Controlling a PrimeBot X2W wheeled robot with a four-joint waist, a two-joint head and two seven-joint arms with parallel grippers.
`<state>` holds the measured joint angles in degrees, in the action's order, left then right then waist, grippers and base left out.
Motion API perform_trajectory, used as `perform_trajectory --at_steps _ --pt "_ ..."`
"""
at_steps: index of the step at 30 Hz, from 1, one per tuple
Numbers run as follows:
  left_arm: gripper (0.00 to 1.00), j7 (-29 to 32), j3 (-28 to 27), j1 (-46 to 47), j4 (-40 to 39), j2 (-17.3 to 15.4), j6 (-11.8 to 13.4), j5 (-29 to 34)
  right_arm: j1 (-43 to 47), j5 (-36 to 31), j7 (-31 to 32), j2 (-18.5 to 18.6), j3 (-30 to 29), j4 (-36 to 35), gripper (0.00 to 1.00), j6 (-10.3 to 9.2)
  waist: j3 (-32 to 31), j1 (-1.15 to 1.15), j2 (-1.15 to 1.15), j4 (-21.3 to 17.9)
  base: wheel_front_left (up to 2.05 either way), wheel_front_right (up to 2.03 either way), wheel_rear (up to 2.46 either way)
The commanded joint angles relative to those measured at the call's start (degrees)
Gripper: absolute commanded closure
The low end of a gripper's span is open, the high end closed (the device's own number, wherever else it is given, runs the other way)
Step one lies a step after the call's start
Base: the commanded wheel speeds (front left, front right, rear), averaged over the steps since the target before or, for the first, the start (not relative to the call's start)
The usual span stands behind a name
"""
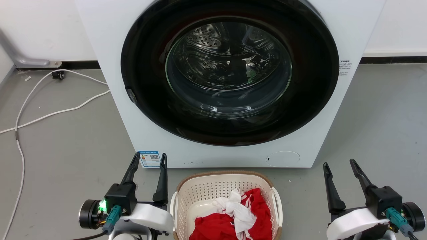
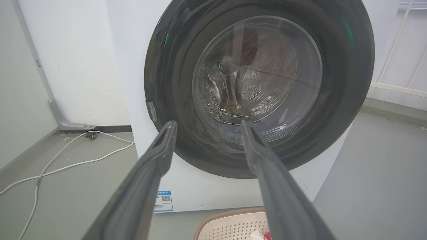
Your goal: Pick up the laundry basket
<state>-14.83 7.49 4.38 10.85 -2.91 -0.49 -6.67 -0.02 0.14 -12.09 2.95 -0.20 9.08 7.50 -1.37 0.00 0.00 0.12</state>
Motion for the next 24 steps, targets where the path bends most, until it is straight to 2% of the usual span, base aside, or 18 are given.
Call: perform_trajectory --at_steps 1,24 --pt "0.0 -0.44 0.21 0.49 0.09 0.05 0.06 1.01 0.36 -1.19 -0.5 -0.13 0.15 -0.29 0.0 -0.02 0.02 0.0 0.0 0.01 0.0 0.0 0.0" --pt "0.0 -0.39 0.08 0.56 0.87 0.04 0.51 0.25 0.17 0.15 -0.41 -0.13 -0.02 0.46 0.0 -0.02 0.46 0.0 0.0 0.29 0.0 0.0 0.0"
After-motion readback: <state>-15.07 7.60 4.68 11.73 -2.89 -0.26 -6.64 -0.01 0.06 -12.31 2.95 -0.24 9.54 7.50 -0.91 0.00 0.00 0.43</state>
